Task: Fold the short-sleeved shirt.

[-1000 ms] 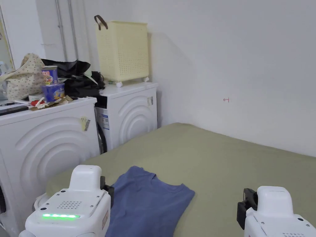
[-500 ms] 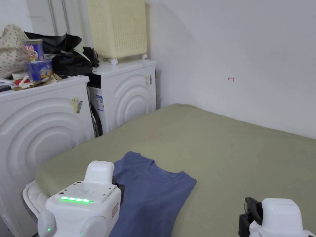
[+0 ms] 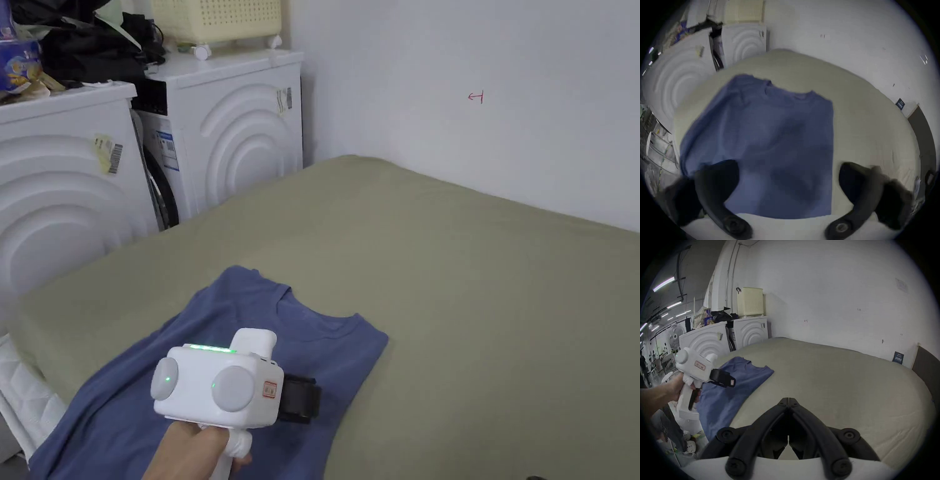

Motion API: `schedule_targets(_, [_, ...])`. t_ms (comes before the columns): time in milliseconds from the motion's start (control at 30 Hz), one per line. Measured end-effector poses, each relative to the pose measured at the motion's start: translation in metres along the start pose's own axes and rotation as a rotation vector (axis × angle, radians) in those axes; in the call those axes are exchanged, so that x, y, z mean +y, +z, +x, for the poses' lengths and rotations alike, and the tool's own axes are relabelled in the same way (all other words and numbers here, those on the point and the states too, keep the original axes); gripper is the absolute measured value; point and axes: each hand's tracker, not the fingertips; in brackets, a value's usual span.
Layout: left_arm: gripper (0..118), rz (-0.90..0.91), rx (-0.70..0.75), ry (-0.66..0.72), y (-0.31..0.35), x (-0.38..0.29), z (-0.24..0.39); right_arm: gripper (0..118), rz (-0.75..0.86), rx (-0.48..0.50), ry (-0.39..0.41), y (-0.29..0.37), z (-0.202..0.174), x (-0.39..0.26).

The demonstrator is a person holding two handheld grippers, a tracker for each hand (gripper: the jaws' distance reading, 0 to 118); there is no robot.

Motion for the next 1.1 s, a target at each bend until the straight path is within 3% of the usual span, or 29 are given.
schedule_targets(233, [112, -0.049, 0.176, -0.017, -0.040, -0.001, 0.017, 1, -0.035, -0.016, 0.018, 0.011, 0.014, -0.012])
schedule_targets(267, [105, -0.063, 0.216, -0.029, -0.042, -0.003, 0.018, 1, -0.040, -0.020, 0.021, 0.015, 0.017, -0.013])
schedule_targets(333, [91, -0.054, 0.149, -0.011, -0.054, -0.003, 0.007, 1, -0.048, -0.034, 0.028, 0.024, 0.022, -0.015])
schedule_targets(367, [78, -0.053, 0.134, -0.014, -0.051, 0.000, 0.006, 1, -0.051, -0.040, 0.030, 0.029, 0.026, -0.016])
schedule_targets(433, [7, -0.039, 0.147, -0.039, -0.041, 0.003, 0.011, 1, -0.054, -0.053, 0.016, 0.042, 0.035, -0.015])
schedule_targets(467, [6, -0.020, 0.223, -0.059, -0.021, 0.001, 0.025, 1, -0.055, -0.058, 0.005, 0.050, 0.040, -0.014])
schedule_targets(700, [6, 0.079, 0.050, -0.151, 0.044, 0.018, 0.062, 1, 0.002, -0.193, -0.007, 0.134, 0.094, -0.011])
schedule_targets(867, [6, 0.116, -0.112, -0.307, 0.083, 0.029, 0.182, 1, 0.044, -0.319, -0.059, 0.196, 0.135, -0.018])
schedule_targets(1100, [6, 0.153, -0.407, -0.542, 0.124, 0.004, 0.411, 1, 0.060, -0.495, -0.133, 0.264, 0.190, -0.036])
